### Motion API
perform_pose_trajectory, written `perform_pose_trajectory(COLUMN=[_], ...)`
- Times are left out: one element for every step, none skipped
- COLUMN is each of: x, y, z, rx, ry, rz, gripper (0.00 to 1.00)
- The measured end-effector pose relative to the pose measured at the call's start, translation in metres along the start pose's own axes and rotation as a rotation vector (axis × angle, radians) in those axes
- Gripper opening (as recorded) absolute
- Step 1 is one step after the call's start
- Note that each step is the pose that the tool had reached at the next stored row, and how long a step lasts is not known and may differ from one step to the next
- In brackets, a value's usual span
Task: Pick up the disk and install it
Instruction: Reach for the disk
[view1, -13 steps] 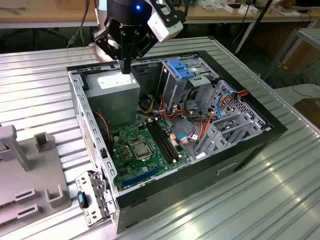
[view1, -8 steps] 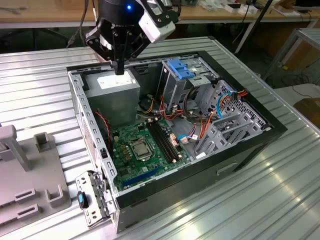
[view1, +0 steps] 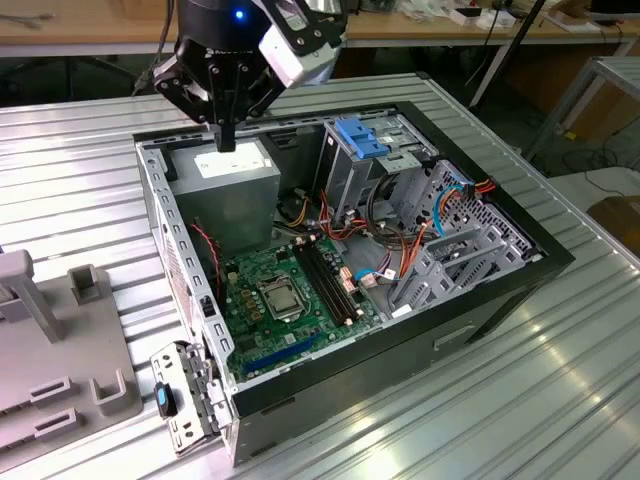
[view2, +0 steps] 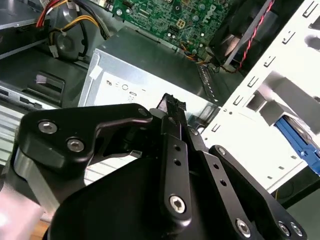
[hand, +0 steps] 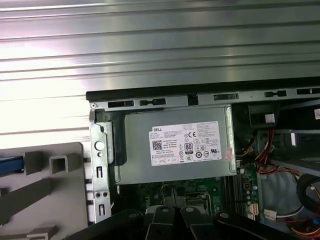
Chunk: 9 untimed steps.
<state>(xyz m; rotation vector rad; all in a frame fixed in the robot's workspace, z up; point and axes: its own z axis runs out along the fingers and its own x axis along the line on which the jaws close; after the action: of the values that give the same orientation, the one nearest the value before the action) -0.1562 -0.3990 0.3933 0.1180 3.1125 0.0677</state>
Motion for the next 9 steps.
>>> perform_pose_trajectory(x=[0.0042, 0.007, 0.0095, 0.0113, 0.0142, 0.0158, 0.0175, 0.0196, 0.0213], y=[-0.0003, -0.0005, -0.0007, -0.0008, -0.0011, -0.0012, -0.0013, -0.0015, -0.0016], z=[-0.0001, -0.0002, -0.0003, -0.0003, -0.0004, -0.0005, -0.0005, -0.0006, -0.0006], rx=[0.0, 0.0, 0.0, 0.0, 0.0, 0.0, 0.0001, 0.0001, 0.0001], ry=[0.0, 0.0, 0.0, 0.0, 0.0, 0.0, 0.0, 0.0001, 0.0001], rz=[0.0, 0.0, 0.0, 0.0, 0.0, 0.0, 0.0, 0.0, 0.0], gripper=[0.11, 0.11, 0.11, 0.11, 0.11, 0.11, 0.11, 0.11, 0.11])
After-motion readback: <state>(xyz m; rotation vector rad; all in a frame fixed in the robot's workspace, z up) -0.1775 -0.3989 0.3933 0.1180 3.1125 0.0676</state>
